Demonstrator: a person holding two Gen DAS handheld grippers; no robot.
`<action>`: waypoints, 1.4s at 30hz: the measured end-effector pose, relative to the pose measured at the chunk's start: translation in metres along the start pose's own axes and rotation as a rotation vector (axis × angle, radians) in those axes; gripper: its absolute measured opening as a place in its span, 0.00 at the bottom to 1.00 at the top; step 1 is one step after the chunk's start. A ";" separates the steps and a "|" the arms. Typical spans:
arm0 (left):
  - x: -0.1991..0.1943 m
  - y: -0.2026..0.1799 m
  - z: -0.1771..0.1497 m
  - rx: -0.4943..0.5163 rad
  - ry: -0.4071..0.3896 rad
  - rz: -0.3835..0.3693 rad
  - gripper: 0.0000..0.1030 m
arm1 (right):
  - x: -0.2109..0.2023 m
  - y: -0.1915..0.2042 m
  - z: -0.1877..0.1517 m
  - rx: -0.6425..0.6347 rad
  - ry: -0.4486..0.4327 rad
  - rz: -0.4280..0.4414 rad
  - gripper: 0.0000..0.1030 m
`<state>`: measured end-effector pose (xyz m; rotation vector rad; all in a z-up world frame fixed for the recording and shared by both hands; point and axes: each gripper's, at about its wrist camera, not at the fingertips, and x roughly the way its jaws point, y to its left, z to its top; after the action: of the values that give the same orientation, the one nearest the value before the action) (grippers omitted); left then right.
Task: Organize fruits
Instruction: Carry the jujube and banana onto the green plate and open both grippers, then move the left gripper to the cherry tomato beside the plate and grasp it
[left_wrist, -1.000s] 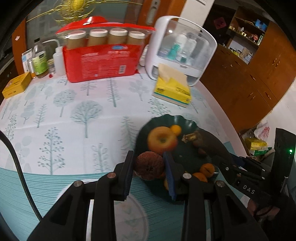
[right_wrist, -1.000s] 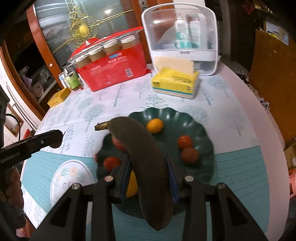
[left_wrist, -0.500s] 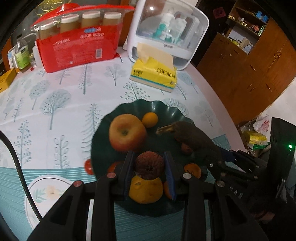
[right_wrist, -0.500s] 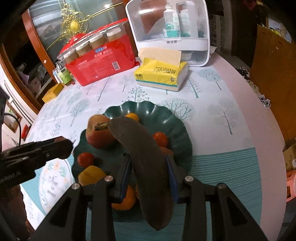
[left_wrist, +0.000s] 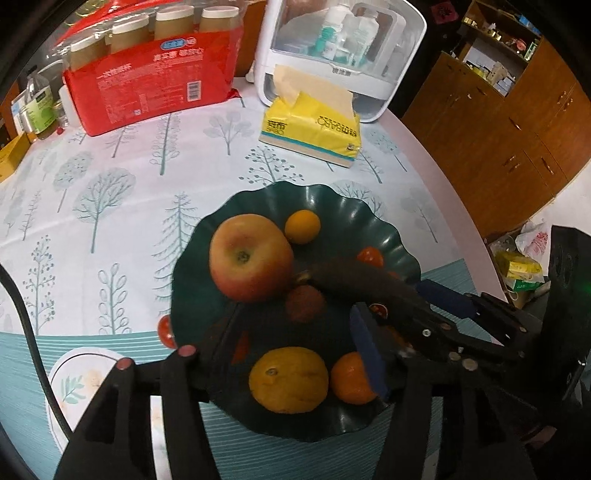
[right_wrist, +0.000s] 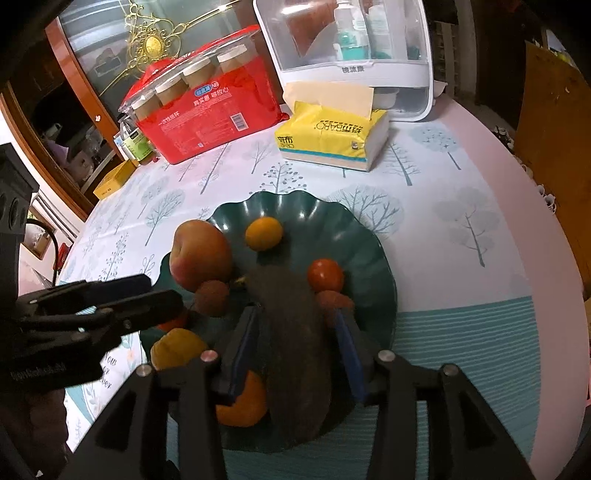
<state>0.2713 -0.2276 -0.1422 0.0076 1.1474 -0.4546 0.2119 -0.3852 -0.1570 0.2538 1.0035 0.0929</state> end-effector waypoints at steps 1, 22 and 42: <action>-0.003 0.002 -0.001 -0.004 -0.002 0.003 0.62 | -0.002 0.000 -0.001 0.002 -0.003 -0.001 0.45; -0.049 0.071 -0.053 -0.021 0.019 0.039 0.72 | -0.040 0.037 -0.044 0.110 -0.068 -0.106 0.65; -0.035 0.139 -0.040 0.212 0.049 -0.044 0.73 | -0.031 0.108 -0.088 0.265 -0.098 -0.241 0.65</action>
<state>0.2741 -0.0795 -0.1594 0.1790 1.1451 -0.6161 0.1253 -0.2724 -0.1495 0.3732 0.9408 -0.2716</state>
